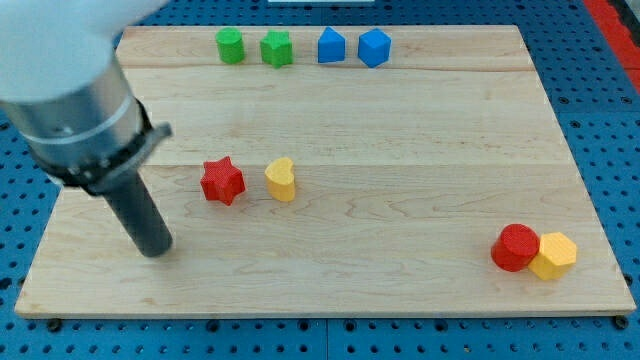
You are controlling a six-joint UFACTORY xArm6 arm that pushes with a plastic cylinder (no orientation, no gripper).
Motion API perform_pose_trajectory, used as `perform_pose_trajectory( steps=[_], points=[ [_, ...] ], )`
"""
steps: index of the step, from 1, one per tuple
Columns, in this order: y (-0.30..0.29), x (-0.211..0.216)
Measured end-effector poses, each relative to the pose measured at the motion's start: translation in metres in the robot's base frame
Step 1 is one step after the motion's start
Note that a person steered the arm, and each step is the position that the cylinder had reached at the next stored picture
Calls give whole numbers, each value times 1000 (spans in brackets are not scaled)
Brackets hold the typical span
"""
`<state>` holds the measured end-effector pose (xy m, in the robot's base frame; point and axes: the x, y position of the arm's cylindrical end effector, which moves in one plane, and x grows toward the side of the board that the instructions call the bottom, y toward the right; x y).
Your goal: Place the red star below to the yellow heart
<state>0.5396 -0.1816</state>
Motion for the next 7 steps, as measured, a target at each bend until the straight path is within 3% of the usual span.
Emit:
perform_pose_trajectory(
  steps=[2, 4, 5, 7],
  points=[
    [9, -68],
    [114, -116],
    [113, -107],
    [39, -98]
  ],
)
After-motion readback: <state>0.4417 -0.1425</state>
